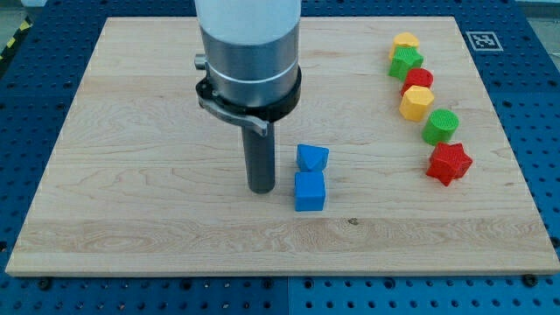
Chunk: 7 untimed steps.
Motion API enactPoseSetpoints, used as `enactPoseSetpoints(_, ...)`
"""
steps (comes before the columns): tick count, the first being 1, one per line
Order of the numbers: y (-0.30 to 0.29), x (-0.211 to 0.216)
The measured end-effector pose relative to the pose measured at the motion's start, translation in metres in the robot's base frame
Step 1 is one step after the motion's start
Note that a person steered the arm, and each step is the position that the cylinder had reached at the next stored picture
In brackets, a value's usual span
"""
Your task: Push the blue cube to the bottom right
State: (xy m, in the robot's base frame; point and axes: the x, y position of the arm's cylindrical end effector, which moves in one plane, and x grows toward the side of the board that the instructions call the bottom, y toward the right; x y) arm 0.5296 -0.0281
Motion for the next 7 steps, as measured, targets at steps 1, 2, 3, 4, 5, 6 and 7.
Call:
enactPoseSetpoints(1, 0.000, 0.000)
enactPoseSetpoints(2, 0.021, 0.001)
enactPoseSetpoints(3, 0.052, 0.006)
enactPoseSetpoints(4, 0.077, 0.013)
enactPoseSetpoints(5, 0.098, 0.025)
enactPoseSetpoints(6, 0.123, 0.036)
enactPoseSetpoints(7, 0.147, 0.036)
